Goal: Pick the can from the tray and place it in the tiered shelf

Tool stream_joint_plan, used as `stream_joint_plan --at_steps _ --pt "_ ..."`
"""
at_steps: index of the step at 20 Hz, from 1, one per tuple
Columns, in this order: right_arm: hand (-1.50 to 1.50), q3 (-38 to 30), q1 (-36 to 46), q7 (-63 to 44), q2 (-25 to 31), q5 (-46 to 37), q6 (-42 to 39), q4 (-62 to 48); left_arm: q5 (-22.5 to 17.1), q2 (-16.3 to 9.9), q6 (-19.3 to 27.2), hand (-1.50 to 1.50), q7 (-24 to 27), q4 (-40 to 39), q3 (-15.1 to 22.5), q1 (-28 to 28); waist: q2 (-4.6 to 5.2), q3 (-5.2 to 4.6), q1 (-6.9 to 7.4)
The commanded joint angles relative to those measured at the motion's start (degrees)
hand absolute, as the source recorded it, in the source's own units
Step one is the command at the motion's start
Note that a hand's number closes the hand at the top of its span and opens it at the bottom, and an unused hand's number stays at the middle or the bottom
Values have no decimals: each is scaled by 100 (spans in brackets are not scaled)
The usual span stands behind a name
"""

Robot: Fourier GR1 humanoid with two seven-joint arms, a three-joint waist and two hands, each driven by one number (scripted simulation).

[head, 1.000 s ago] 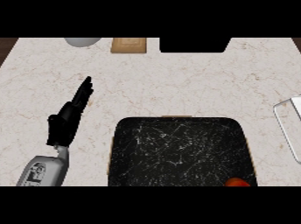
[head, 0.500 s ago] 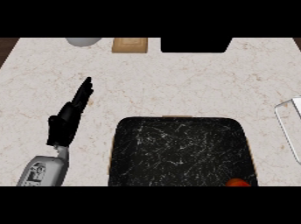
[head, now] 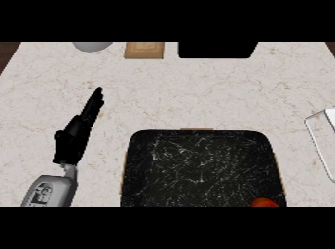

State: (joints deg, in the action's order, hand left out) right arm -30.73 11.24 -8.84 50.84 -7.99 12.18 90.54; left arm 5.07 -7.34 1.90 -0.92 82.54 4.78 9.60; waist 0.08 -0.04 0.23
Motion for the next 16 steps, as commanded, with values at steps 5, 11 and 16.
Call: stream_joint_plan --at_steps 5,11,16 --pt "-150 -402 -226 -106 240 -611 53 -851 42 82 -52 0 -93 142 41 -40 -9 4 -25" --pt "-150 -803 -51 68 -231 23 -35 -827 105 48 -27 0 311 -400 -213 103 -7 4 -56" --pt "-150 -950 401 -327 78 645 -603 -795 130 185 -40 0 -176 9 -49 174 -12 3 -12"
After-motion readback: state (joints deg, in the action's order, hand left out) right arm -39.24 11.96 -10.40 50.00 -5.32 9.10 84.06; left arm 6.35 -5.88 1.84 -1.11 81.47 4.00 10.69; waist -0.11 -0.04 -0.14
